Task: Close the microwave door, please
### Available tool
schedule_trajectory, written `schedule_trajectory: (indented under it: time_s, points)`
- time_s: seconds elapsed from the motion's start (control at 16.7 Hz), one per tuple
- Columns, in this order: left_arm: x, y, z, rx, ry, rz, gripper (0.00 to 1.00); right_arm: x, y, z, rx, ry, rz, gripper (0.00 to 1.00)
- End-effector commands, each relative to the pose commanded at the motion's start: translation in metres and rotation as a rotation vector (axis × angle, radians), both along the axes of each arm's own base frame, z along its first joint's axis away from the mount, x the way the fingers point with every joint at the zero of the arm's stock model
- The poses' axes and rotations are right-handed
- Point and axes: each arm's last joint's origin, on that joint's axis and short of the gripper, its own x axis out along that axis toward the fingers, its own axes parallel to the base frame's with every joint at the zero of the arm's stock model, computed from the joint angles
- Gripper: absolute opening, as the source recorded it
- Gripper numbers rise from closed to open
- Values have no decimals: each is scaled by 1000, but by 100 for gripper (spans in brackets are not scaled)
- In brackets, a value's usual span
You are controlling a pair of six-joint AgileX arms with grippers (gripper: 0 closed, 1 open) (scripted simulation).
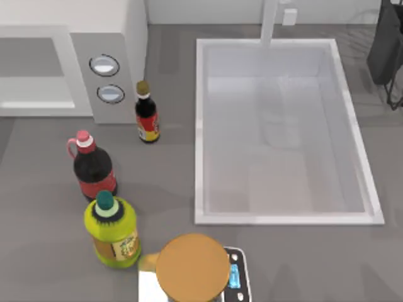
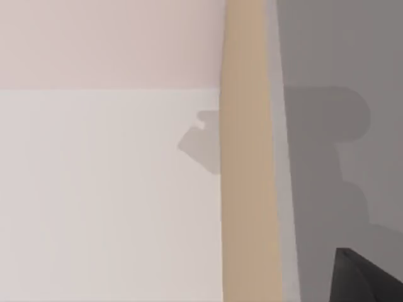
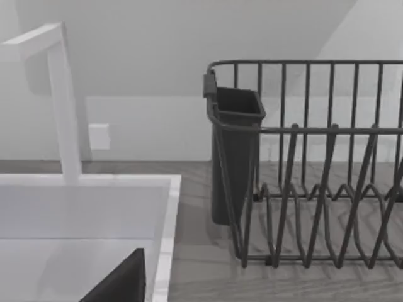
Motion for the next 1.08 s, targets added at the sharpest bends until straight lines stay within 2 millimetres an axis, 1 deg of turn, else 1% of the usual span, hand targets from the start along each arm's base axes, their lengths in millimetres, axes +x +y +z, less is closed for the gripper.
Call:
schedule_trajectory:
  time_s: [0.12,0.36,0.48,0.6,0.9,0.96,1.08]
  points:
    - [2,-16,4,6,-2,-1,0,0,0,0,0,0,0,100]
    - [-1,-67,-2,-12,11,-1,0,0,0,0,0,0,0,100]
    - [-3,-86,-2,-8,7,0,0,0,0,0,0,0,0,100]
    - [-3,-95,-2,-4,1,0,0,0,0,0,0,0,0,100]
    - [-4,-95,-3,-11,4,4,0,0,0,0,0,0,0,100]
    - [-4,-100,-2,-10,6,5,0,0,0,0,0,0,0,100]
    - [-2,-120,-2,-12,14,6,0,0,0,0,0,0,0,100]
